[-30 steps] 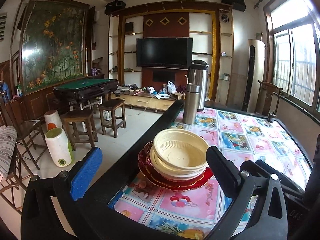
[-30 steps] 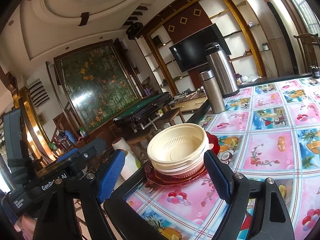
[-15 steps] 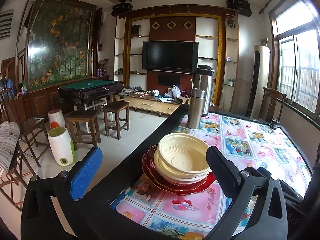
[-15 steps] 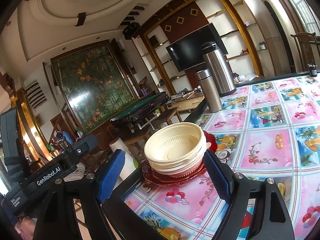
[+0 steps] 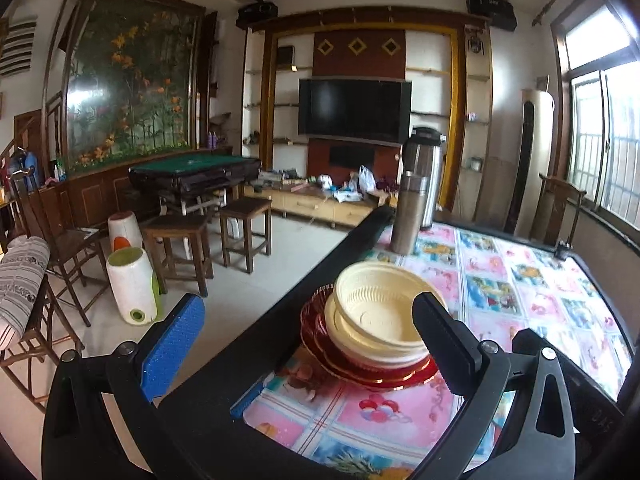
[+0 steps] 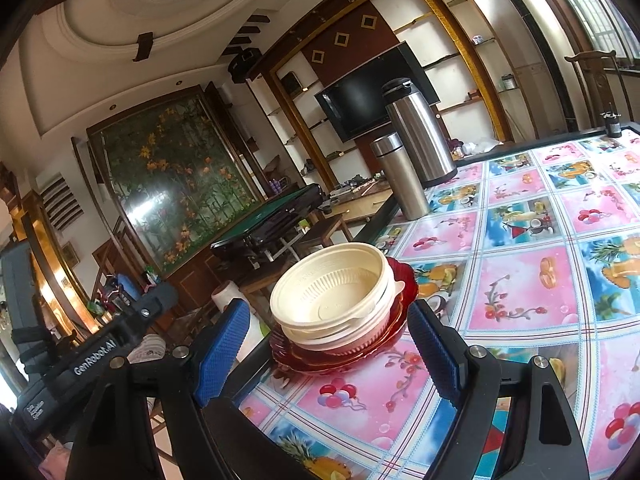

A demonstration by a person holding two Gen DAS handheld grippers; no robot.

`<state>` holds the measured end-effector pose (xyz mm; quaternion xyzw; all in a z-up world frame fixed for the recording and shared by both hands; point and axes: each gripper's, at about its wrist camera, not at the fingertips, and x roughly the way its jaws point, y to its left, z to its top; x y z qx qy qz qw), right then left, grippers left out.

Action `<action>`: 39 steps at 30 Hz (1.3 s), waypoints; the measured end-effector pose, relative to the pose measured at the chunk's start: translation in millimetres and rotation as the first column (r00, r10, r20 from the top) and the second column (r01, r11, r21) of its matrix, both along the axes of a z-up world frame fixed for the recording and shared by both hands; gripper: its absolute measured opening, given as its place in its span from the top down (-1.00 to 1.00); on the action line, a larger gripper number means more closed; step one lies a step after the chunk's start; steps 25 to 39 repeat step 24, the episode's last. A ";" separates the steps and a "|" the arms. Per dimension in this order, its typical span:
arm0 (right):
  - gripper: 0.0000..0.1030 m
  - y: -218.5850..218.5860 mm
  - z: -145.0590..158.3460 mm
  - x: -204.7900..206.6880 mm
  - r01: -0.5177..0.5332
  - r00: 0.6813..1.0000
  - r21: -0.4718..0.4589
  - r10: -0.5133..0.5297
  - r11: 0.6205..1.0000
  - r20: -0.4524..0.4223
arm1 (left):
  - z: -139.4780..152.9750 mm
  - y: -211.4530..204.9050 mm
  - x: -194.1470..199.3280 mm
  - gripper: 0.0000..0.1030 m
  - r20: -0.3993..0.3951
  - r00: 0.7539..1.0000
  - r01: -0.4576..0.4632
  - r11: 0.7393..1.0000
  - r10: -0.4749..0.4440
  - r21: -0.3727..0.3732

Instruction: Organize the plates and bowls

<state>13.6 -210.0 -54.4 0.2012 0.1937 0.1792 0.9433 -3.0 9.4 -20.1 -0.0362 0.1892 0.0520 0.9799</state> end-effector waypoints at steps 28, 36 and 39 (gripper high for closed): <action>-0.62 -8.0 -5.0 3.5 0.022 0.999 0.027 -0.021 0.999 -0.026 | -2.3 -4.0 1.2 -1.00 0.005 0.996 0.088 0.996 -0.088 0.003; -0.62 -8.0 -5.0 3.5 0.022 0.999 0.027 -0.021 0.999 -0.026 | -2.3 -4.0 1.2 -1.00 0.005 0.996 0.088 0.996 -0.088 0.003; -0.62 -8.0 -5.0 3.5 0.022 0.999 0.027 -0.021 0.999 -0.026 | -2.3 -4.0 1.2 -1.00 0.005 0.996 0.088 0.996 -0.088 0.003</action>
